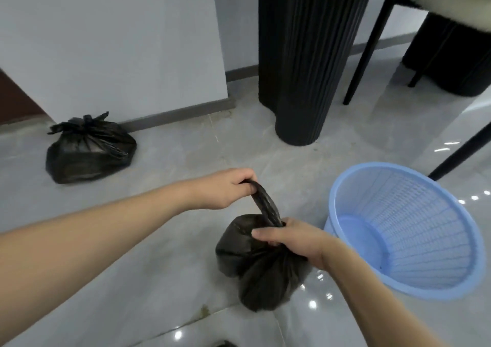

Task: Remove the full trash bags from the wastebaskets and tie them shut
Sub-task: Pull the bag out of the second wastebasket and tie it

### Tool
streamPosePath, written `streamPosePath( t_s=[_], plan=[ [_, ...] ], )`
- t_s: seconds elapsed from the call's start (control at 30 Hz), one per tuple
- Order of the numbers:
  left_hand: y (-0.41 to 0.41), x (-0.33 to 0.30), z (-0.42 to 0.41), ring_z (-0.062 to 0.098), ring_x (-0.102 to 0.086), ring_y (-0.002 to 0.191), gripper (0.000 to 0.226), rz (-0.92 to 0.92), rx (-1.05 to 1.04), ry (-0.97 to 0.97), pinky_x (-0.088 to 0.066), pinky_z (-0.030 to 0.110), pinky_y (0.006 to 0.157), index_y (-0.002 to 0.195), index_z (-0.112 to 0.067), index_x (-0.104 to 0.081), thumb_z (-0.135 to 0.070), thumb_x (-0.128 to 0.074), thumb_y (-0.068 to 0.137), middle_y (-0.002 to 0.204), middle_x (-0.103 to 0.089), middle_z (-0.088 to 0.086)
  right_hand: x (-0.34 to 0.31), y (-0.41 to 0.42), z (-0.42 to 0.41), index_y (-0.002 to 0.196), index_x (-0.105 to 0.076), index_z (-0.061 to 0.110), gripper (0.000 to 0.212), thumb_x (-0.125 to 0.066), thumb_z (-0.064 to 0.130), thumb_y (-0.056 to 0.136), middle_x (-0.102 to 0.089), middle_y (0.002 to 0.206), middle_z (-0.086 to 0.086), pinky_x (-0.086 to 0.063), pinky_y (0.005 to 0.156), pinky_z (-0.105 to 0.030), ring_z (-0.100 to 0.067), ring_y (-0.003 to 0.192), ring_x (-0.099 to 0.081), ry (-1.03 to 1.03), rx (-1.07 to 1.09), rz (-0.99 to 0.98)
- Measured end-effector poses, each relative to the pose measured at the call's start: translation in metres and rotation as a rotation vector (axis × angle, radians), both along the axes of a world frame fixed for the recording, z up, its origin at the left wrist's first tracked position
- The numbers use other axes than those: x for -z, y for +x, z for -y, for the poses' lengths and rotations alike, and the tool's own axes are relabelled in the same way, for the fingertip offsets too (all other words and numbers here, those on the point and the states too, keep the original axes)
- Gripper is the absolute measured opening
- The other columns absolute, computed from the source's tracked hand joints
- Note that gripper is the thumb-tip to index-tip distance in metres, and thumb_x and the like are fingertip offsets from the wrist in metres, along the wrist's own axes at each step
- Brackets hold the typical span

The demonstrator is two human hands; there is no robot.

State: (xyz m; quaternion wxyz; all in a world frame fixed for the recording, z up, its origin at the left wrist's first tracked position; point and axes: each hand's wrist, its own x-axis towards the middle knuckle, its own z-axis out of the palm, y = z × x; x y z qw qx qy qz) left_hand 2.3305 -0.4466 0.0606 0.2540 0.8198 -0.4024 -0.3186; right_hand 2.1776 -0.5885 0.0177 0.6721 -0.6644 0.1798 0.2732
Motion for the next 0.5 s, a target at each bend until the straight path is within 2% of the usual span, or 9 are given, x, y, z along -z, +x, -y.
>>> streamPosePath(
  t_s=[0.07, 0.1, 0.13, 0.2, 0.23, 0.3, 0.37, 0.43, 0.5],
  plan=[
    [-0.006, 0.009, 0.005, 0.020, -0.061, 0.101, 0.014, -0.111, -0.056, -0.109, -0.045, 0.047, 0.096, 0.097, -0.017, -0.059, -0.025, -0.048, 0.100, 0.103, -0.066, 0.007, -0.004, 0.000, 0.001, 0.077, -0.071, 0.011, 0.017, -0.076, 0.026, 0.071, -0.072, 0.075, -0.004, -0.053, 0.068, -0.026, -0.018, 0.071, -0.069, -0.108, -0.041, -0.007],
    [-0.011, 0.014, 0.008, 0.019, -0.063, 0.103, 0.014, -0.201, -0.086, -0.163, -0.046, 0.044, 0.098, 0.097, -0.014, -0.058, -0.021, -0.046, 0.101, 0.106, -0.068, 0.009, -0.008, 0.000, 0.000, 0.079, -0.071, 0.009, 0.016, -0.075, 0.021, 0.069, -0.072, 0.076, -0.005, -0.053, 0.068, -0.027, -0.019, 0.073, -0.069, -0.145, -0.061, -0.014],
    [-0.016, 0.020, 0.010, 0.020, -0.065, 0.105, 0.015, -0.305, -0.119, -0.218, -0.046, 0.041, 0.100, 0.098, -0.010, -0.056, -0.017, -0.044, 0.102, 0.108, -0.068, 0.012, -0.011, 0.000, -0.001, 0.077, -0.071, 0.007, 0.016, -0.073, 0.020, 0.067, -0.070, 0.074, -0.005, -0.052, 0.067, -0.027, -0.020, 0.072, -0.068, -0.183, -0.091, -0.017],
    [-0.024, 0.031, 0.014, 0.025, -0.067, 0.097, 0.016, -0.480, -0.199, -0.316, -0.048, 0.041, 0.099, 0.095, -0.007, -0.053, -0.010, -0.039, 0.103, 0.099, -0.068, 0.016, -0.017, 0.002, -0.002, 0.059, -0.067, 0.011, 0.015, -0.068, 0.023, 0.069, -0.064, 0.059, -0.002, -0.046, 0.060, -0.024, -0.017, 0.061, -0.060, -0.245, -0.163, -0.003],
    [-0.028, 0.038, 0.016, 0.026, -0.067, 0.089, 0.017, -0.547, -0.247, -0.355, -0.050, 0.043, 0.096, 0.094, -0.007, -0.050, -0.009, -0.037, 0.104, 0.092, -0.065, 0.015, -0.018, 0.003, -0.002, 0.051, -0.060, 0.015, 0.023, -0.066, 0.023, 0.072, -0.057, 0.049, 0.002, -0.041, 0.053, -0.019, -0.013, 0.051, -0.052, -0.250, -0.177, 0.008],
    [-0.033, 0.050, 0.019, 0.025, -0.062, 0.075, 0.017, -0.634, -0.339, -0.382, -0.053, 0.042, 0.082, 0.094, -0.007, -0.047, -0.010, -0.034, 0.105, 0.082, -0.061, 0.013, -0.018, 0.005, -0.001, 0.054, -0.048, 0.023, 0.029, -0.066, 0.022, 0.077, -0.042, 0.044, 0.010, -0.032, 0.042, -0.013, -0.006, 0.041, -0.039, -0.207, -0.130, -0.017],
    [-0.038, 0.061, 0.021, 0.026, -0.057, 0.068, 0.016, -0.615, -0.386, -0.348, -0.050, 0.033, 0.063, 0.096, -0.009, -0.046, -0.013, -0.033, 0.105, 0.076, -0.060, 0.011, -0.018, 0.006, 0.001, 0.062, -0.046, 0.023, 0.025, -0.065, 0.022, 0.078, -0.039, 0.048, 0.011, -0.032, 0.043, -0.013, -0.005, 0.043, -0.038, -0.242, -0.097, -0.022],
    [-0.042, 0.072, 0.022, 0.023, -0.055, 0.061, 0.019, -0.573, -0.416, -0.340, -0.044, 0.027, 0.052, 0.090, -0.014, -0.046, -0.016, -0.033, 0.104, 0.069, -0.060, 0.010, -0.017, 0.005, 0.002, 0.063, -0.047, 0.020, 0.021, -0.061, 0.025, 0.077, -0.045, 0.054, 0.008, -0.037, 0.051, -0.021, -0.009, 0.052, -0.045, -0.471, -0.090, 0.023],
    [-0.044, 0.079, 0.025, 0.015, -0.053, 0.055, 0.022, -0.516, -0.471, -0.345, -0.040, 0.024, 0.049, 0.084, -0.021, -0.048, -0.018, -0.036, 0.103, 0.066, -0.058, 0.006, -0.018, 0.001, 0.001, 0.068, -0.046, 0.018, 0.019, -0.055, 0.029, 0.079, -0.054, 0.060, 0.007, -0.039, 0.054, -0.029, -0.014, 0.059, -0.052, -0.838, -0.085, 0.116]
  ],
)
